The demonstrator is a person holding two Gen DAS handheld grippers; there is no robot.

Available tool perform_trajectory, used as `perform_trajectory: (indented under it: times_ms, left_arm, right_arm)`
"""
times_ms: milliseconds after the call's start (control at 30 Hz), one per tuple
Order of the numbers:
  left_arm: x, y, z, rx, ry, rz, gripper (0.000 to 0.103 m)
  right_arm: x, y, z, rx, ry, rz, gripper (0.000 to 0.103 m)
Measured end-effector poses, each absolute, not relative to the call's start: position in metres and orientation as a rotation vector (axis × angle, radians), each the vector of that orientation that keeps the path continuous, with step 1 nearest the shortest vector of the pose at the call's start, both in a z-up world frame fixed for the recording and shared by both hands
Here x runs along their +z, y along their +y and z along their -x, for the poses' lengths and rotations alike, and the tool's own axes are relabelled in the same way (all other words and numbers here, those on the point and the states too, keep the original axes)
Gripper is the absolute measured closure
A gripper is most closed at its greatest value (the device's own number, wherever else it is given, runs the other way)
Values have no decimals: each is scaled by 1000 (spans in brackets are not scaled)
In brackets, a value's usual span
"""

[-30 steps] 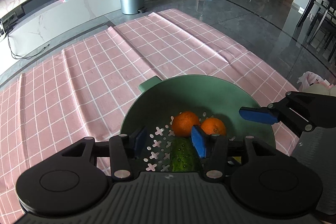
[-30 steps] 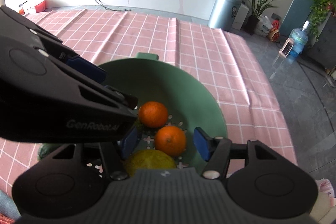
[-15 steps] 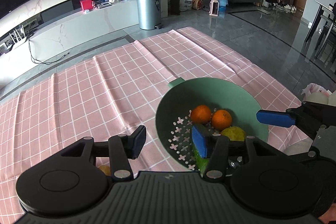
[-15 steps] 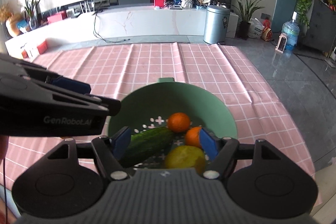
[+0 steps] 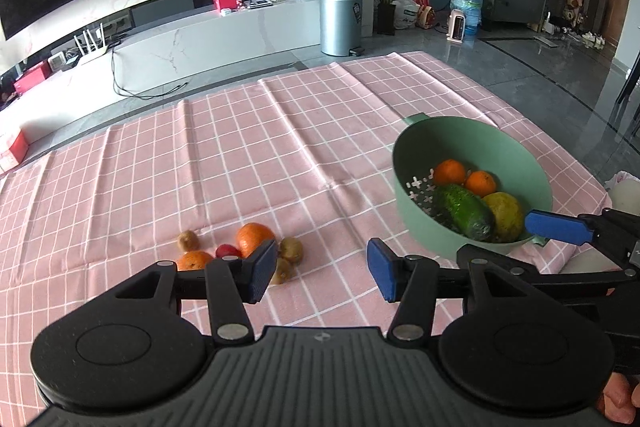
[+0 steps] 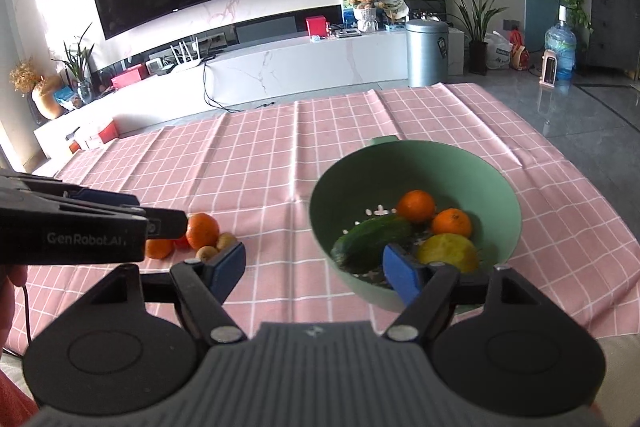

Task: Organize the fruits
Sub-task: 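Open both tools to drop the oranges and withdraw from the colander, then move both tools toward the remaining oranges and close around them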

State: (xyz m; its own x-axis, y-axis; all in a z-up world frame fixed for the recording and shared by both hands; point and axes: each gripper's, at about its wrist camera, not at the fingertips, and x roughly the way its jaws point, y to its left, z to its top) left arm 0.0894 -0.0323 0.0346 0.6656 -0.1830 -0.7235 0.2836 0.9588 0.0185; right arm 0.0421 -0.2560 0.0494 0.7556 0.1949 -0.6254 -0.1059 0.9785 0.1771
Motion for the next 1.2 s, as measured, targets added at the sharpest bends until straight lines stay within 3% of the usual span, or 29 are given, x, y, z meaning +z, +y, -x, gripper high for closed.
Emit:
perform_trajectory:
  times_ms: [800,1200]
  left_arm:
    - [-12,51,-85,-168,802,72,41]
    - [-33,69,-111,-119,840,139,41]
  right_arm:
    - [12,-184,-51,257,681,-56,31]
    - [-8,-158,-86,321,735,-36,53]
